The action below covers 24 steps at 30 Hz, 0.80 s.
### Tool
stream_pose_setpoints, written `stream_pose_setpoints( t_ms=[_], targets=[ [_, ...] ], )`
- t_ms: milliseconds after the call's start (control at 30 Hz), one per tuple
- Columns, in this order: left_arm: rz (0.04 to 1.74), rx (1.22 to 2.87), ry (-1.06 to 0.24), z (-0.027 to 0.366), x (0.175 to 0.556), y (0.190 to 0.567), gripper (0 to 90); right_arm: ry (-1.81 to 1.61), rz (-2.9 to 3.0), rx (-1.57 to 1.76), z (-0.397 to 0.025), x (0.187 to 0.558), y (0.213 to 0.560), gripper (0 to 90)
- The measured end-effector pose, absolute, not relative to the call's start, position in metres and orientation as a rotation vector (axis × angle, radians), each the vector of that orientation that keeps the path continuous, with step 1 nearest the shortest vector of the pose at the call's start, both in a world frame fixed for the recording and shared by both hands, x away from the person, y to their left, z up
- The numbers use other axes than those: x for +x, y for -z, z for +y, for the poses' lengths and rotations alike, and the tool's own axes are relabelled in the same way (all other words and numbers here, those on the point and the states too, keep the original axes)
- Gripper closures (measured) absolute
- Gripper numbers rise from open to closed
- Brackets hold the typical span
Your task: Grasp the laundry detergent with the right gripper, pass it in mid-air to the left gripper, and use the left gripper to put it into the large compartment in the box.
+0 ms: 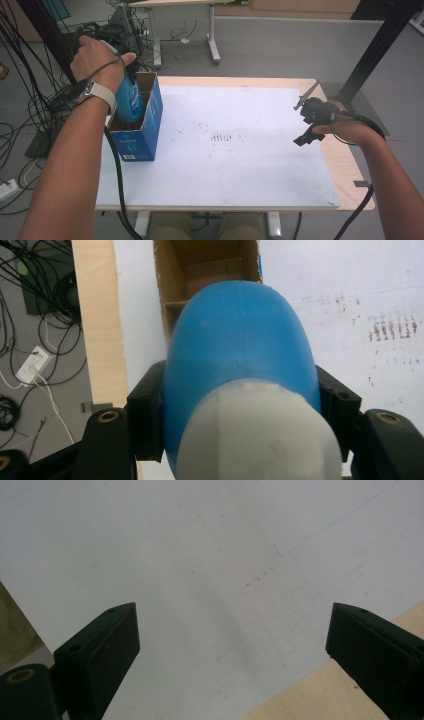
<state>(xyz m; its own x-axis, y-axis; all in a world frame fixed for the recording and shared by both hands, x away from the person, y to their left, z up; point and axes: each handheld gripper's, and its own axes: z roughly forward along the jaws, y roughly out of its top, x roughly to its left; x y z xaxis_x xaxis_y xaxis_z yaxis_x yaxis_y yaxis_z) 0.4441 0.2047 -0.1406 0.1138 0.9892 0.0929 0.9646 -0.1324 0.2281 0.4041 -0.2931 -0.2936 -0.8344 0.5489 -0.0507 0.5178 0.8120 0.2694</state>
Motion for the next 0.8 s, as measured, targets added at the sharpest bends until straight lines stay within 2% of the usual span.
stream_pose_setpoints(
  t_ms=[800],
  targets=[
    [1.978, 2.261, -0.344, 0.211, 0.449, 0.175, 37.7, -0.388, 2.867, 0.865, -0.294, 0.407, 0.304, 6.7]
  ],
)
